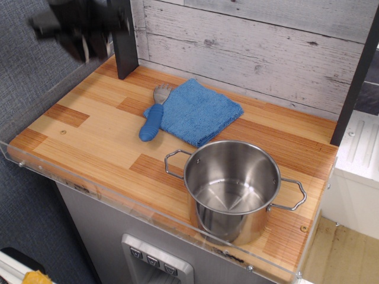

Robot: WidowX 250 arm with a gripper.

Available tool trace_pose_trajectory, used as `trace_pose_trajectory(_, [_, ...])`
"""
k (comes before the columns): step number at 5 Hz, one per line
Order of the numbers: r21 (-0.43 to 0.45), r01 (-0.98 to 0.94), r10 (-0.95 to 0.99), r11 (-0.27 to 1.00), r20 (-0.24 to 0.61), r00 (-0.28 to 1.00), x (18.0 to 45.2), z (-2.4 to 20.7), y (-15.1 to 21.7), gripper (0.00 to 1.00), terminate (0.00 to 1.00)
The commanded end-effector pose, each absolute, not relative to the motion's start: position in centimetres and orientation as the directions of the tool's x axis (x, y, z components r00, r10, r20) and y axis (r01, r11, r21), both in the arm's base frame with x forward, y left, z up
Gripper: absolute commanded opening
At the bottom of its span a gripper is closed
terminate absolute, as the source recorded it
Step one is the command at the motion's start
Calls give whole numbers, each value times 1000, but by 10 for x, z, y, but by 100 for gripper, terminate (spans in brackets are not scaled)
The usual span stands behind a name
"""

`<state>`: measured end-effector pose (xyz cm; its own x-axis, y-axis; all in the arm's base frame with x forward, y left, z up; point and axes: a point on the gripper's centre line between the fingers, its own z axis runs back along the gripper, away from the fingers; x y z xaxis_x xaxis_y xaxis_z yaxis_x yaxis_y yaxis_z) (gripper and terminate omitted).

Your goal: Move the black and white object to the right of the blue cloth

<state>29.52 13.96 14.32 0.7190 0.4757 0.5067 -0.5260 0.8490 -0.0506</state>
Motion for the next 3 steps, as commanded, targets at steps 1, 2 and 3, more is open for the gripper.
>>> trace_pose_trajectory(1, [-75,-408,375,910,570,731,301,177,101,0,0])
trace_pose_trajectory(2, [-76,-311,299,947,557,775,302,170,65,0,0])
trace_pose_trajectory(3, [-75,-232,234,970,550,801,308,157,36,0,0])
